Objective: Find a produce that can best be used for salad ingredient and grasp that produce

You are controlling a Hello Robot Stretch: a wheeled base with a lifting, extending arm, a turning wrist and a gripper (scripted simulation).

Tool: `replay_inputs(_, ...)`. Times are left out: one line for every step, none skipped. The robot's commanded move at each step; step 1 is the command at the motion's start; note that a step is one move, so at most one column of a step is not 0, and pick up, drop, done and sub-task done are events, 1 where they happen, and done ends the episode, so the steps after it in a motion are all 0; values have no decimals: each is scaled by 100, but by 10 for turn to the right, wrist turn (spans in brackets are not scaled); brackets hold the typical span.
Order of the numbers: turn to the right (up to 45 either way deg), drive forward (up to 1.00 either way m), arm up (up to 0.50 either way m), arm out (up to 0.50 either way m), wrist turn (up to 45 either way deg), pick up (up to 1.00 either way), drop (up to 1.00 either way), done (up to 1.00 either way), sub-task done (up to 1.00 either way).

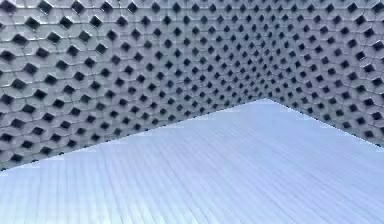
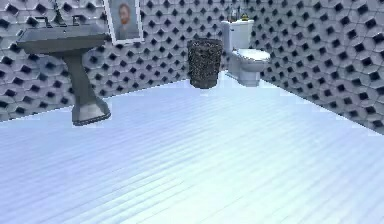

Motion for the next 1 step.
replay_inputs(-450, 0, 0, 0, 0, 0, 0, 0, 0)
